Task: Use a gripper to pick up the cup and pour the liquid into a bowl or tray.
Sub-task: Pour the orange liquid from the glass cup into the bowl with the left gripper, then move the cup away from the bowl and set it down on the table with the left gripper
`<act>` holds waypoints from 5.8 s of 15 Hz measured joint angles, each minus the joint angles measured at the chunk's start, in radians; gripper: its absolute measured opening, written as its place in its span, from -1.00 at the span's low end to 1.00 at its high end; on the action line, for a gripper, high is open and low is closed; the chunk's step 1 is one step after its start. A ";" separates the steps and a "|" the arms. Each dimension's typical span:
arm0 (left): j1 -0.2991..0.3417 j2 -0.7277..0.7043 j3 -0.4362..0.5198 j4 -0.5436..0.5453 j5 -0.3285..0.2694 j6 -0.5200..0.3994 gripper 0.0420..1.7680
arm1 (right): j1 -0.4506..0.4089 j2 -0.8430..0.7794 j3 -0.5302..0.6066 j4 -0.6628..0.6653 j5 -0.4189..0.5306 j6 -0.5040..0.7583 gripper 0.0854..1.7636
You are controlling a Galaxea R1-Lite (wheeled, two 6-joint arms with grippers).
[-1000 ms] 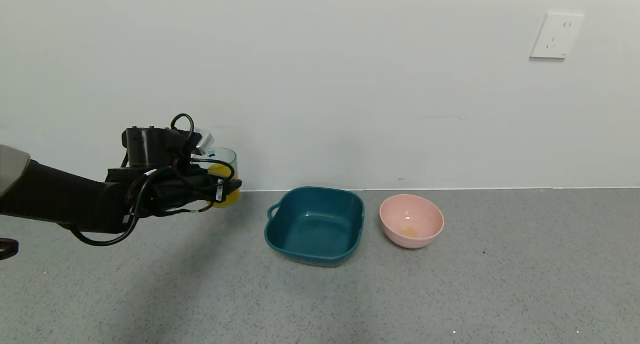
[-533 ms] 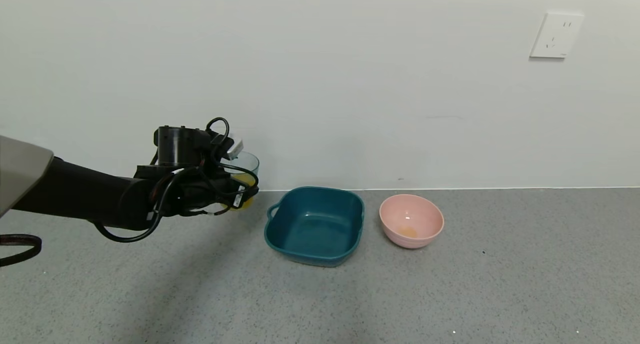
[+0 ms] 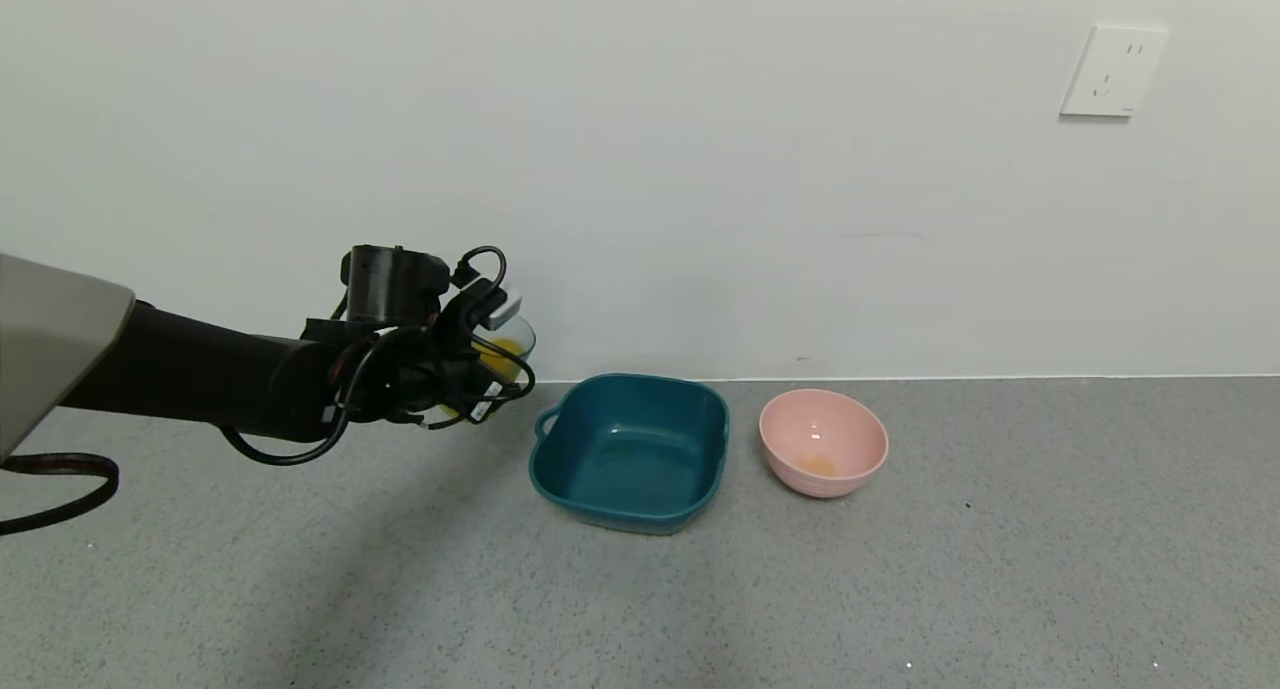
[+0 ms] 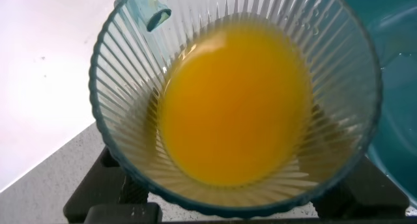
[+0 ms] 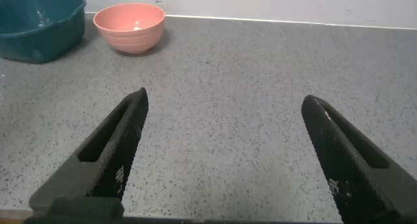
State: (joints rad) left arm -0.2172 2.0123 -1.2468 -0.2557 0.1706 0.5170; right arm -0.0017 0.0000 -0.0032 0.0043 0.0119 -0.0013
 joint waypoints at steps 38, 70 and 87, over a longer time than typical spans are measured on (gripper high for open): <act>-0.251 0.110 -0.179 0.153 0.456 0.711 0.45 | 0.000 0.000 0.000 0.000 0.000 0.000 0.94; -0.270 -0.006 -0.115 0.187 0.541 0.864 0.45 | 0.000 0.000 0.000 0.000 0.000 0.000 0.94; -0.011 -0.271 0.110 0.173 0.130 0.023 0.45 | 0.000 0.000 0.000 0.000 0.000 0.000 0.94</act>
State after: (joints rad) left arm -0.2283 1.7411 -1.1366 -0.0828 0.3006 0.5402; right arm -0.0017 0.0000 -0.0032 0.0043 0.0115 -0.0013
